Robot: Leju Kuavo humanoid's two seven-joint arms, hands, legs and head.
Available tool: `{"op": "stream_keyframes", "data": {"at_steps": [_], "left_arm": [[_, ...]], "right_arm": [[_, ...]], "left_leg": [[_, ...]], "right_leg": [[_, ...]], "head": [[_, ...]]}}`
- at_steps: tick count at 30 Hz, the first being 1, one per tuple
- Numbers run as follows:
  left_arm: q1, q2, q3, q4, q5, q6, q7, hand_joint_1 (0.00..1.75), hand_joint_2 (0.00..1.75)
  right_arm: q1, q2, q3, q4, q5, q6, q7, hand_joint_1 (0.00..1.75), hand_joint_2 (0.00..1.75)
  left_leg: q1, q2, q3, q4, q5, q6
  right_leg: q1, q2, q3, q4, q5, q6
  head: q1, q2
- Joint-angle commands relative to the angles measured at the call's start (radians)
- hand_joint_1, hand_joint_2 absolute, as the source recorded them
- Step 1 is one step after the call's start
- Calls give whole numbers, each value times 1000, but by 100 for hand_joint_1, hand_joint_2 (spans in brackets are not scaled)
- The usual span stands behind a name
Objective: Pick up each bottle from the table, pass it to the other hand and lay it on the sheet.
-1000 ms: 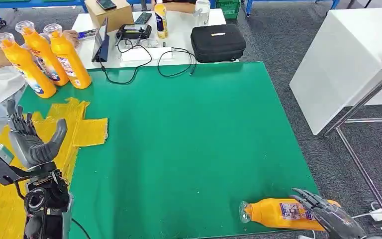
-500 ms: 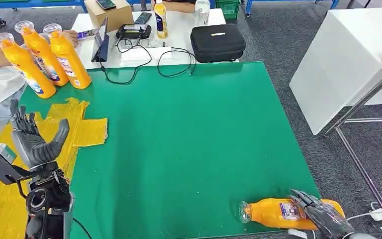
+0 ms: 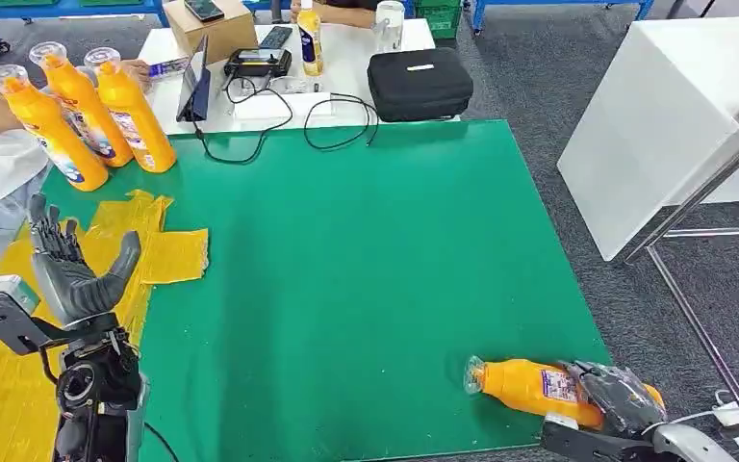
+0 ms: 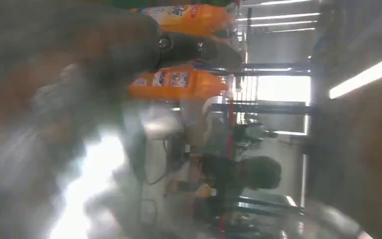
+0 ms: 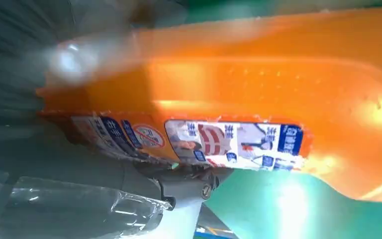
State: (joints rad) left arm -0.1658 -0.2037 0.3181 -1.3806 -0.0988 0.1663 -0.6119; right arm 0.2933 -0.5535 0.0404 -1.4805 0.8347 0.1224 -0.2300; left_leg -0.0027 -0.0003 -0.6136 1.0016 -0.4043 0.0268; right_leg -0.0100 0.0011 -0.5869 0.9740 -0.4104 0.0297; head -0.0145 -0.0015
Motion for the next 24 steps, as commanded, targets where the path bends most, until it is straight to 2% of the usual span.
{"op": "stream_keyframes", "data": {"at_steps": [1, 4, 5, 8, 15, 16, 18, 21, 22, 24], "left_arm": [[-38, -9, 12, 47, 4, -4, 5, 0, 175], [-24, -19, 21, 12, 2, -3, 10, 0, 175], [-16, -24, 22, -4, -2, -5, 18, 0, 175], [-14, -25, 22, -7, -2, -5, 19, 0, 175], [-17, -25, 23, -2, -2, -5, 19, 0, 175], [-12, -26, 14, -7, -9, -13, 24, 0, 175], [4, -30, -14, -24, -23, -32, 39, 0, 175], [38, -23, -106, -45, -72, -65, 74, 0, 175], [42, -16, -141, -41, -89, -73, 84, 0, 175], [42, -15, -179, -37, -111, -75, 98, 0, 175]], "right_arm": [[-57, 112, 40, 115, 3, -51, -58, 175, 175], [-153, 260, -2, 125, 24, -159, -127, 175, 175], [-192, 291, 10, 137, 51, -150, -113, 175, 175], [-202, 298, 14, 137, 59, -145, -106, 175, 175], [-184, 289, -1, 133, 58, -147, -112, 175, 175], [-196, 344, -42, 115, 32, -194, -165, 175, 175], [-248, 440, -72, 97, -6, -219, -183, 175, 175], [-336, 603, -130, 86, -200, -268, -186, 175, 175], [-347, 629, -144, 82, -277, -250, -183, 175, 175], [-359, 641, -150, 87, -298, -263, -177, 175, 175]], "left_leg": [[3, -1, 4, -1, -1, -2], [3, 2, 4, -2, -1, -2], [3, 5, 3, -1, 0, -2], [4, 8, 3, -1, -1, -3], [4, 2, 1, -1, 1, -3], [4, 2, 0, -1, 1, -3], [5, 4, -1, -1, 1, -4], [5, 7, -3, -1, 1, -4], [4, 6, -4, -1, 2, -4], [4, 5, -4, 0, 1, -4]], "right_leg": [[3, -2, 5, -3, 0, -1], [3, 1, 5, -3, 1, -1], [3, 4, 4, -3, 3, -2], [5, 8, 3, -2, 3, -4], [4, 3, 2, -1, 2, -2], [4, 3, 2, 0, 2, -2], [4, 5, 1, -1, 2, -2], [5, 8, -2, -1, 3, -3], [4, 7, -3, 0, 3, -3], [4, 6, -4, 1, 3, -3]], "head": [[0, 0], [0, 0], [0, 0], [0, 0], [0, 0], [0, 0], [0, 0], [0, 0], [0, 0], [0, 0]]}}
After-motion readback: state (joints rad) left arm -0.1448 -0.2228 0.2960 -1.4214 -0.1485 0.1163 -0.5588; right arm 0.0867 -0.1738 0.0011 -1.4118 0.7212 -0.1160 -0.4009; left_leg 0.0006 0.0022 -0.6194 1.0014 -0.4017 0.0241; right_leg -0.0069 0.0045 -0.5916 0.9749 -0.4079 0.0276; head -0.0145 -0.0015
